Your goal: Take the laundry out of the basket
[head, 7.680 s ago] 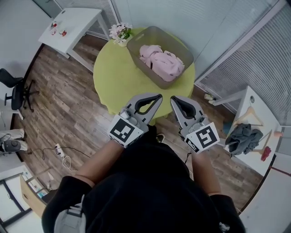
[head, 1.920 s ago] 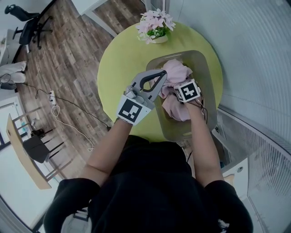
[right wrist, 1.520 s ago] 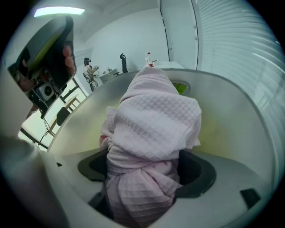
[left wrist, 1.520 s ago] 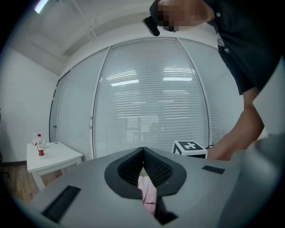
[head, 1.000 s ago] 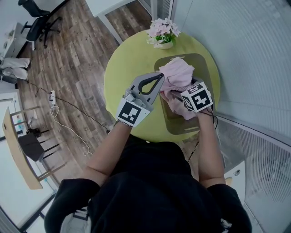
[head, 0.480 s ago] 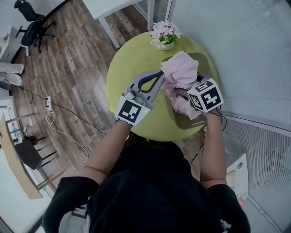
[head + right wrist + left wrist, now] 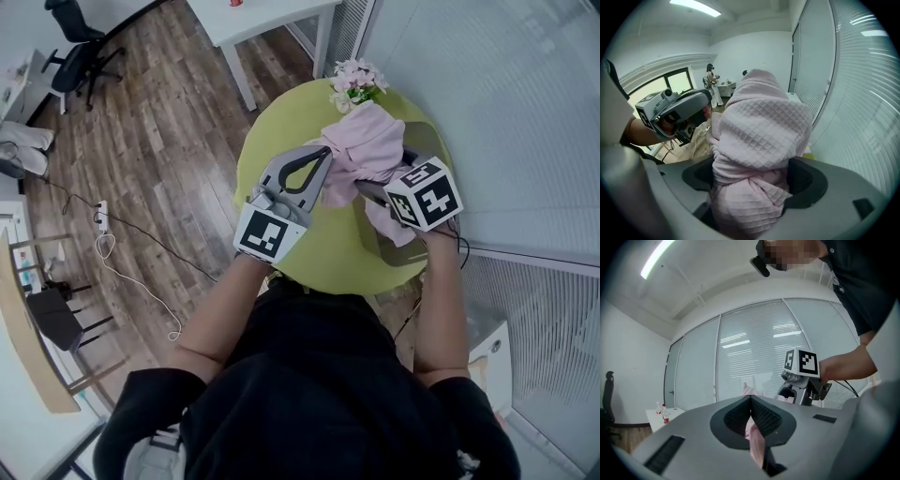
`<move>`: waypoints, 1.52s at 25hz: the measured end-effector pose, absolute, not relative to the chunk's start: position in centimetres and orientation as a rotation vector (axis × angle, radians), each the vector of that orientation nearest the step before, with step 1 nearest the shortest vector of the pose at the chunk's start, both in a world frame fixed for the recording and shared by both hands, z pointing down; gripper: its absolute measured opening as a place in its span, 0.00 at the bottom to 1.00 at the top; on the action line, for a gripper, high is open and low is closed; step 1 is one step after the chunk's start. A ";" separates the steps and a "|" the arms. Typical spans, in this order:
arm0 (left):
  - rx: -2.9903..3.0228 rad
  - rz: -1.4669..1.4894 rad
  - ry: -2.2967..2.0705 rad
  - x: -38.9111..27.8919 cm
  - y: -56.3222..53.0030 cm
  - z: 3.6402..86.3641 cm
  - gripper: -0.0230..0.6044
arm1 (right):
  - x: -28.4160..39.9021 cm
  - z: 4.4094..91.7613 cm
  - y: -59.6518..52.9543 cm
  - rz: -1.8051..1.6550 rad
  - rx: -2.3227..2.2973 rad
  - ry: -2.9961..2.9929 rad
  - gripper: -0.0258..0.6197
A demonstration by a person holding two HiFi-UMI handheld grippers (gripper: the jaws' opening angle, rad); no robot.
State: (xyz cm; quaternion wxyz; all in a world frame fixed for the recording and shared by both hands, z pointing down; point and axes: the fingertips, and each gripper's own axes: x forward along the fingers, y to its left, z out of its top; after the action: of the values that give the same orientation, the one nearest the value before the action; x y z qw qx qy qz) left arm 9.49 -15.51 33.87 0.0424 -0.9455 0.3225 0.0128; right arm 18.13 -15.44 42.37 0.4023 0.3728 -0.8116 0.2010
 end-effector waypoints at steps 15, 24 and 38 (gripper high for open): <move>-2.798 0.081 1.149 -1.5 -13.7 32.9 0.05 | 6.7 40.3 -14.4 0.401 0.832 -2.105 0.74; -2.757 0.072 1.191 -6.9 -13.5 32.4 0.05 | -1.1 40.3 -13.9 0.412 0.746 -2.159 0.74; -2.797 -0.120 1.287 -13.6 -14.3 38.1 0.05 | -7.0 49.8 -15.0 0.597 0.671 -2.104 0.74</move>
State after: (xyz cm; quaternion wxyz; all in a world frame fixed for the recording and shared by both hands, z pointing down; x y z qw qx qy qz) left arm -13.56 -14.27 38.14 0.0302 -0.9073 0.4176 -0.0390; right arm -7.00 -14.99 49.78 0.4140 0.2671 -0.8371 0.2376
